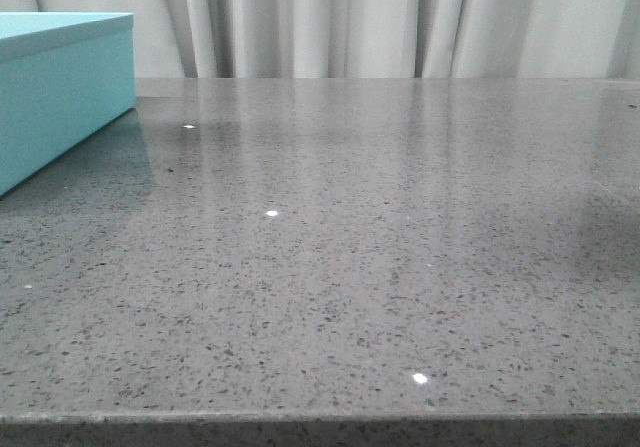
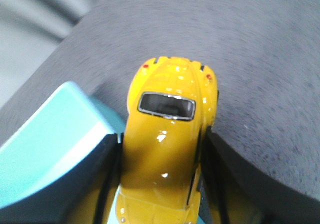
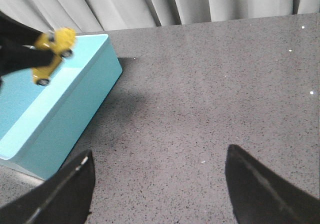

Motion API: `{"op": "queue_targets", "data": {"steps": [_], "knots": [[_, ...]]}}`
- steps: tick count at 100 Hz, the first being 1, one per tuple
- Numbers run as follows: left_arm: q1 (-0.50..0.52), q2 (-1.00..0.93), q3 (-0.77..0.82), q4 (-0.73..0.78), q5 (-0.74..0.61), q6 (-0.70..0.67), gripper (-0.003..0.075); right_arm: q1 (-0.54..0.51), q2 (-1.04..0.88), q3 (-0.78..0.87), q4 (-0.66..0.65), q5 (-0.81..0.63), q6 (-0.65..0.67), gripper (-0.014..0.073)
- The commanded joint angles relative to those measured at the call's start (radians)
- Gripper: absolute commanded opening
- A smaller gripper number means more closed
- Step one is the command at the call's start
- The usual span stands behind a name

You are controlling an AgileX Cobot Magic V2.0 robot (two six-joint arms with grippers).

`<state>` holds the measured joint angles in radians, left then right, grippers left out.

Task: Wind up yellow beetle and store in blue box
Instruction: 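Lift the beetle with the left gripper and carry it over the box, then lower the beetle into the blue box and open the left gripper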

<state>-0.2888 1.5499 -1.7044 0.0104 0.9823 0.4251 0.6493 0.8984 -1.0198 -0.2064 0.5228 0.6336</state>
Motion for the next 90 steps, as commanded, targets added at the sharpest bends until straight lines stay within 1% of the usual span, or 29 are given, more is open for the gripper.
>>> {"op": "queue_targets", "data": {"steps": [1, 8, 22, 29, 35, 60, 90], "knots": [[0.072, -0.054, -0.034, -0.004, -0.022, -0.209, 0.0185, 0.002, -0.016, -0.026, -0.015, -0.071, -0.01, 0.0539], [0.129, -0.054, -0.034, -0.004, 0.007, -0.278, 0.0185, 0.002, -0.016, -0.026, -0.015, -0.071, -0.01, 0.0539], [0.22, -0.047, -0.009, -0.004, 0.01, -0.377, 0.0185, 0.002, -0.016, -0.026, -0.011, -0.073, -0.01, 0.0539], [0.252, -0.036, 0.01, -0.004, 0.01, -0.406, 0.0185, 0.002, -0.016, -0.026, -0.009, -0.075, -0.01, 0.0539], [0.275, -0.025, 0.031, -0.004, 0.006, -0.405, 0.0185, 0.002, -0.016, -0.026, -0.007, -0.076, -0.01, 0.0539], [0.322, 0.055, 0.106, 0.005, -0.009, -0.405, 0.0185, 0.002, -0.016, -0.026, -0.003, -0.081, -0.01, 0.0539], [0.329, 0.151, 0.111, 0.012, 0.009, -0.405, 0.019, 0.002, -0.016, -0.026, -0.001, -0.089, -0.01, 0.0539]]}}
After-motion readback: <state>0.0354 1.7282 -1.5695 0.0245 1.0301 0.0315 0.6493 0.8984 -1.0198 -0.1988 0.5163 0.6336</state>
